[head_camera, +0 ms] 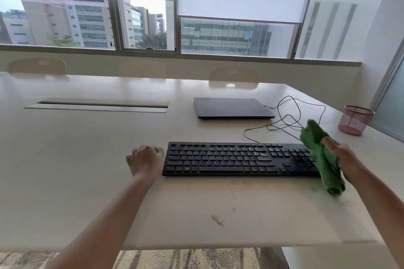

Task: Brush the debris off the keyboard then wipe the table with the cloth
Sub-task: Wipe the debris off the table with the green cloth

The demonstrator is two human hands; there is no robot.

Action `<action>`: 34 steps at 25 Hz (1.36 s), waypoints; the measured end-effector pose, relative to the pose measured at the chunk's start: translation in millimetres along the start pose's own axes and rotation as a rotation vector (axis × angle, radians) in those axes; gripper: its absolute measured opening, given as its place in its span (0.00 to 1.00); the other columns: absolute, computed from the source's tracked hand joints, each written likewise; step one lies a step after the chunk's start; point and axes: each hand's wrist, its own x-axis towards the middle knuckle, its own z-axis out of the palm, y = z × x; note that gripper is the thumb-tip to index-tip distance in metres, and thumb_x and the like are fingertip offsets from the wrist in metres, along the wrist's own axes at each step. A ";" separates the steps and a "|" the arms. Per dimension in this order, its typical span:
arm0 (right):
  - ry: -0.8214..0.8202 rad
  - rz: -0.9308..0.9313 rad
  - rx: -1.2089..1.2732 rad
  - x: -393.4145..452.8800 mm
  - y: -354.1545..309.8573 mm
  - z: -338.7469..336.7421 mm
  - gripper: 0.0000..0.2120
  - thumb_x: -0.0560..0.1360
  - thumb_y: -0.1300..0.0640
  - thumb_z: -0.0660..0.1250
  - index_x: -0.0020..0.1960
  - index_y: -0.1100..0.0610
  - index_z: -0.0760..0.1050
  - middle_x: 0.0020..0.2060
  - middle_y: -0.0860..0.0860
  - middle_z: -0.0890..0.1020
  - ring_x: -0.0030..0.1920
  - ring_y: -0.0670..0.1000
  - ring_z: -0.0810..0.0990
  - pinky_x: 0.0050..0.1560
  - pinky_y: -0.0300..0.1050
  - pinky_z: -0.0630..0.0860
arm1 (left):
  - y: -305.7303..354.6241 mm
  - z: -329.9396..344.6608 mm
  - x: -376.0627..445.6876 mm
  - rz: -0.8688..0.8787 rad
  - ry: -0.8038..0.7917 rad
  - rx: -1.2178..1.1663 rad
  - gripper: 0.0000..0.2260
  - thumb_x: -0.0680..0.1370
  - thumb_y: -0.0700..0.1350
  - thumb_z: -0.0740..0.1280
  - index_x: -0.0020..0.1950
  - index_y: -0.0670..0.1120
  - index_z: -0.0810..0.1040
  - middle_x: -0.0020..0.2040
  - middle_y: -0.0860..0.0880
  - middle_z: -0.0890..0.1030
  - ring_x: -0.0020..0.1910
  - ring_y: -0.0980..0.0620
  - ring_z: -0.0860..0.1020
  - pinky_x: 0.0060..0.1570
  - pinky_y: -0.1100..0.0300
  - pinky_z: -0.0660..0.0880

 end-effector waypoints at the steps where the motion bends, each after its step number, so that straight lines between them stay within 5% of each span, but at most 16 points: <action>1: 0.009 0.036 0.042 -4.1 -0.5 -3.1 0.16 0.79 0.57 0.60 0.58 0.70 0.71 0.21 0.49 0.78 0.20 0.47 0.76 0.20 0.34 0.71 | 5.8 -0.3 1.0 -0.011 -0.045 -0.010 0.18 0.79 0.47 0.54 0.49 0.41 0.82 0.51 0.41 0.80 0.55 0.42 0.74 0.53 0.52 0.65; 10: -0.050 0.135 0.325 -13.0 -7.2 2.6 0.10 0.79 0.55 0.56 0.47 0.62 0.69 0.20 0.56 0.77 0.17 0.51 0.74 0.17 0.36 0.70 | 24.8 -7.5 11.6 -0.062 -0.311 -0.155 0.24 0.82 0.53 0.52 0.61 0.35 0.75 0.62 0.37 0.76 0.61 0.40 0.73 0.57 0.52 0.69; 13: -0.049 0.120 0.338 -11.5 -16.2 -0.1 0.10 0.79 0.55 0.57 0.44 0.60 0.69 0.27 0.59 0.76 0.18 0.51 0.74 0.18 0.38 0.71 | 35.4 -15.6 6.5 -0.156 -0.341 -0.468 0.20 0.82 0.52 0.54 0.54 0.35 0.75 0.57 0.35 0.77 0.54 0.39 0.76 0.48 0.53 0.72; 17: -0.077 0.043 0.383 -3.9 -33.4 -4.8 0.11 0.78 0.55 0.57 0.42 0.61 0.70 0.21 0.54 0.77 0.19 0.49 0.74 0.21 0.34 0.71 | 42.2 -39.7 7.0 -0.615 -0.575 -1.397 0.16 0.82 0.51 0.57 0.46 0.39 0.73 0.32 0.41 0.82 0.27 0.46 0.81 0.19 0.56 0.76; 25: -0.012 -0.040 0.383 -0.2 -47.1 -6.3 0.09 0.77 0.55 0.58 0.41 0.57 0.71 0.20 0.49 0.77 0.21 0.49 0.75 0.21 0.34 0.70 | 45.6 -60.8 -6.4 -0.549 -0.680 -1.532 0.16 0.83 0.49 0.53 0.45 0.41 0.73 0.27 0.43 0.81 0.23 0.47 0.81 0.19 0.52 0.76; 29: 0.118 -0.330 -0.120 -40.1 -51.4 6.6 0.08 0.71 0.52 0.61 0.39 0.57 0.74 0.39 0.56 0.77 0.41 0.57 0.75 0.41 0.42 0.70 | 44.6 -78.8 10.8 -0.501 -0.591 -1.563 0.15 0.83 0.49 0.53 0.46 0.42 0.73 0.27 0.44 0.82 0.24 0.47 0.81 0.19 0.52 0.76; 32: -0.012 -0.616 -0.386 -117.5 -52.2 41.2 0.16 0.68 0.48 0.60 0.51 0.52 0.80 0.49 0.48 0.74 0.43 0.51 0.75 0.48 0.39 0.69 | 50.1 -94.0 22.9 -0.462 -0.530 -1.600 0.15 0.83 0.50 0.54 0.44 0.43 0.73 0.26 0.45 0.81 0.23 0.48 0.81 0.19 0.52 0.76; 34: -0.163 -0.723 -0.553 -169.6 -54.3 86.6 0.27 0.66 0.40 0.54 0.61 0.45 0.76 0.53 0.46 0.72 0.47 0.49 0.74 0.53 0.46 0.71 | 55.8 -96.8 25.0 -0.458 -0.506 -1.645 0.15 0.83 0.50 0.54 0.44 0.43 0.73 0.26 0.45 0.81 0.23 0.48 0.81 0.19 0.52 0.76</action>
